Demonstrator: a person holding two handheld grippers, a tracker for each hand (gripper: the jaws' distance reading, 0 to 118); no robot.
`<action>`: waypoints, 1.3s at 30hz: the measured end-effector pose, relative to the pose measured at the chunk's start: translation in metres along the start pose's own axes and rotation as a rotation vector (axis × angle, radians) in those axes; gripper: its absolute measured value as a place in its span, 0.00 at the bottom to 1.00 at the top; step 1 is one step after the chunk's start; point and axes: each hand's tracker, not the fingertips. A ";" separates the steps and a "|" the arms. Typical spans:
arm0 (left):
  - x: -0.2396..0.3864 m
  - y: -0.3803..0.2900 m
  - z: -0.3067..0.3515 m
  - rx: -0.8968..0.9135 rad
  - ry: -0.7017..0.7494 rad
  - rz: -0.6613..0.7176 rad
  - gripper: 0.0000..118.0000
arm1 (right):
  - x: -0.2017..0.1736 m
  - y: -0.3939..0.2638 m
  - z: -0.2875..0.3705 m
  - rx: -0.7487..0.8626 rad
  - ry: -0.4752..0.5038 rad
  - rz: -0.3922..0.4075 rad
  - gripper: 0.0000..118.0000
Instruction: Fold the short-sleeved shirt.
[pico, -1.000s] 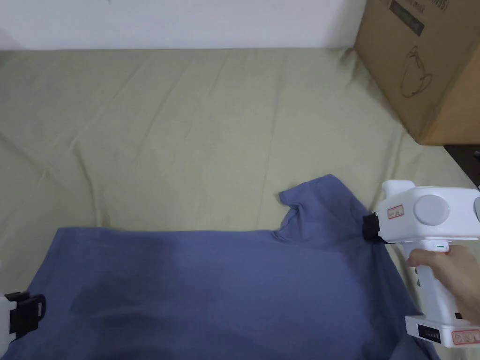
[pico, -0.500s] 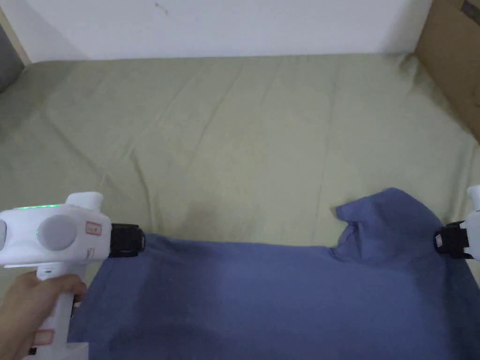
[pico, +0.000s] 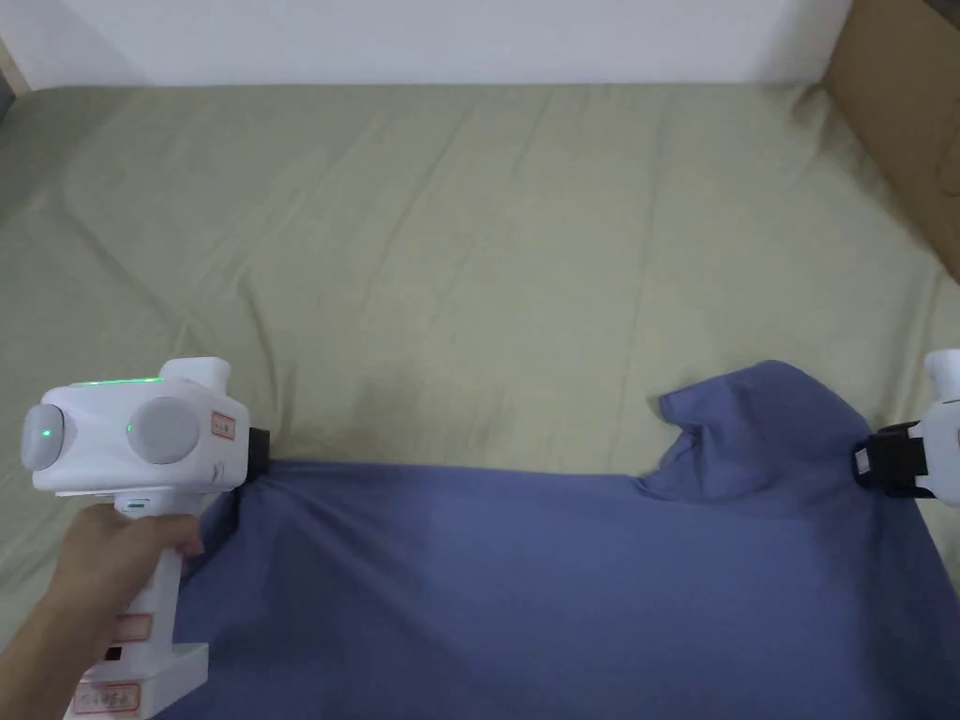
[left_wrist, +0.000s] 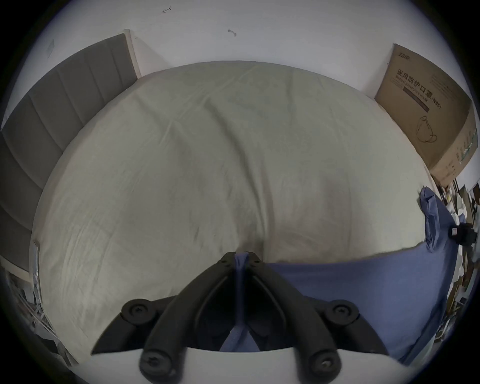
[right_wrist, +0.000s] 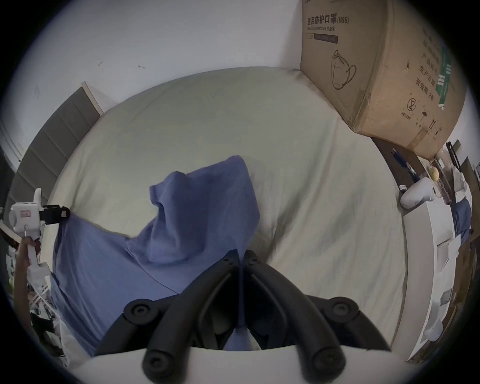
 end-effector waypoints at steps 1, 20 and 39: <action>0.001 -0.001 0.005 0.005 0.003 -0.014 0.03 | 0.000 0.001 0.005 0.006 0.000 0.001 0.02; -0.068 -0.125 0.223 0.232 -0.099 -0.091 0.03 | -0.007 -0.123 0.207 0.193 0.091 0.081 0.02; -0.100 -0.256 0.198 0.115 -0.134 0.116 0.94 | -0.018 -0.271 0.162 0.107 0.099 -0.055 0.90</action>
